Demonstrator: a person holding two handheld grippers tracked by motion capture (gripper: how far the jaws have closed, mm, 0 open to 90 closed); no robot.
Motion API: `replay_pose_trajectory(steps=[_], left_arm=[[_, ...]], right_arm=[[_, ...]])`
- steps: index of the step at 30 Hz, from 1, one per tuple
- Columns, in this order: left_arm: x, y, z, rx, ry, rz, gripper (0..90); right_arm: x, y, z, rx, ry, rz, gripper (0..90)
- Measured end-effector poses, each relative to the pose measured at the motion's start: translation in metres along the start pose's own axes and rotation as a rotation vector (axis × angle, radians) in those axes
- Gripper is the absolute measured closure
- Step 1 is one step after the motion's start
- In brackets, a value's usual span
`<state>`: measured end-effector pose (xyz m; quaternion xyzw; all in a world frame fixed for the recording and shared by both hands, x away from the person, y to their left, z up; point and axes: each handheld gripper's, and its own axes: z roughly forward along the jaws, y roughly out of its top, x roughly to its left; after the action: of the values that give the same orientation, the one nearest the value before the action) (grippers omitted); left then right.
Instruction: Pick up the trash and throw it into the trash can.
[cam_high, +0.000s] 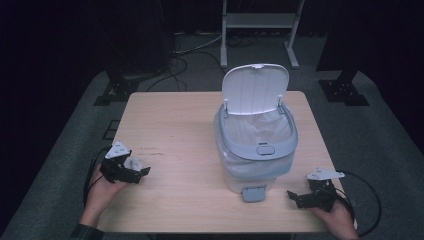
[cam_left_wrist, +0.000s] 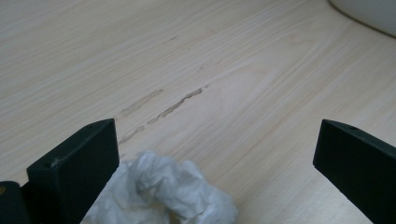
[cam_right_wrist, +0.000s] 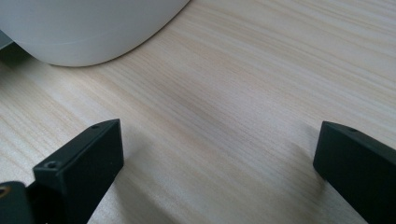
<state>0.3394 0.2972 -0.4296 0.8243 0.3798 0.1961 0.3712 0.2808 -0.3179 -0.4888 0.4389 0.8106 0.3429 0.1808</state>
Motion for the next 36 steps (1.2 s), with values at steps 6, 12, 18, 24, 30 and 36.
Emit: replay_pose_trajectory(steps=[6,12,18,24,30,36], left_arm=[[0.006,-0.004,0.005,0.062,0.032,-0.011,0.0],[0.012,-0.012,0.008,0.090,0.044,-0.045,4.3],[0.015,-0.016,0.012,0.126,0.045,-0.064,9.3],[0.014,-0.020,0.017,0.171,0.053,-0.055,16.9],[0.013,-0.021,0.017,0.201,0.067,-0.048,26.0],[0.012,-0.021,0.016,0.211,0.063,-0.046,38.9]], right_arm=[[0.000,0.000,0.000,0.000,0.000,0.000,0.6],[0.000,0.000,0.000,0.000,0.000,0.001,0.6],[0.000,0.000,0.000,0.000,0.000,0.000,0.6],[0.000,0.000,0.000,0.000,0.000,0.000,0.6],[0.000,0.000,0.000,0.000,0.000,0.000,0.6],[0.000,0.000,0.000,0.000,0.000,0.000,0.6]])
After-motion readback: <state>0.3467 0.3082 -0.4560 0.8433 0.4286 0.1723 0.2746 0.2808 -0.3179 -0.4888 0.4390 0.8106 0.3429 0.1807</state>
